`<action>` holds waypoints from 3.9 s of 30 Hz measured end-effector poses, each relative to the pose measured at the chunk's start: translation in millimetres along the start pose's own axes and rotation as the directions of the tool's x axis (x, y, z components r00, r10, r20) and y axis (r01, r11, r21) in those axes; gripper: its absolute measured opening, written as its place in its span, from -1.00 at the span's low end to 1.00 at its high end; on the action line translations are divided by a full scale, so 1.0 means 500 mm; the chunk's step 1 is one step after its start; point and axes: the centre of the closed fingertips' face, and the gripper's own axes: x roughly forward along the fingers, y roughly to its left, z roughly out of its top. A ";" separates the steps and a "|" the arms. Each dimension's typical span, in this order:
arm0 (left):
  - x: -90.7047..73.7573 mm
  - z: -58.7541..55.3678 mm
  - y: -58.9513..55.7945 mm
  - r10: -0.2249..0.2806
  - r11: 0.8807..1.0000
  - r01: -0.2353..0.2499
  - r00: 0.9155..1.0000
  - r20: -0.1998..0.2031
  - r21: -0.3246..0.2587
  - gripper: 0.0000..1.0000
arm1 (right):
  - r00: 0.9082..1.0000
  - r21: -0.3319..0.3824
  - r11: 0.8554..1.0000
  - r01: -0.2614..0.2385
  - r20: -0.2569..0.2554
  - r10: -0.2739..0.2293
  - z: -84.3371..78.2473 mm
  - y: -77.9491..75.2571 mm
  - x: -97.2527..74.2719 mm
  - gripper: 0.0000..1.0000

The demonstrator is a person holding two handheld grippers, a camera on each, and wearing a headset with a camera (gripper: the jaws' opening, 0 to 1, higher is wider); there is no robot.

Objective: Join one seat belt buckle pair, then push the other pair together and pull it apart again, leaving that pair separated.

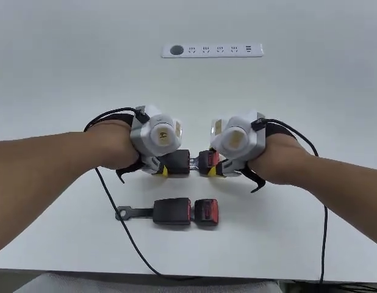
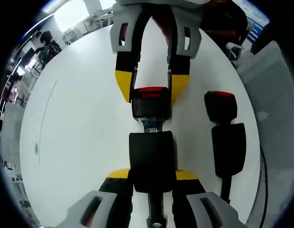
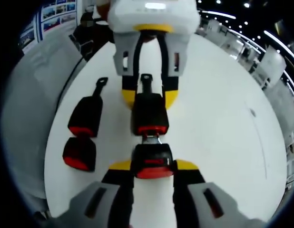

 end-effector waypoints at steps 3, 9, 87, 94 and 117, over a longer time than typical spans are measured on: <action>0.000 0.000 -0.001 -0.004 1.000 0.004 1.000 -0.002 0.010 -0.37 | 1.000 -0.018 1.000 0.008 -0.010 -0.008 0.014 0.005 0.009 -0.42; -0.001 0.001 -0.001 -0.008 1.000 0.008 1.000 0.006 0.011 -0.37 | 1.000 -0.008 1.000 0.003 -0.006 -0.003 0.012 0.002 0.008 -0.43; -0.032 -0.009 -0.005 0.100 0.995 -0.101 0.994 -0.041 -0.010 -0.02 | 0.968 0.095 0.974 0.204 -0.165 -0.187 -0.352 0.012 -0.238 -0.04; -0.108 -0.029 -0.042 0.219 0.969 -0.212 0.975 0.041 -0.128 0.22 | 0.962 0.235 0.933 0.273 -0.036 -0.272 -0.320 0.063 -0.275 0.17; -0.271 -0.159 -0.217 0.484 0.767 -0.293 0.848 0.214 -0.571 0.96 | 0.900 0.516 0.805 0.292 0.138 -0.414 -0.300 0.195 -0.381 0.88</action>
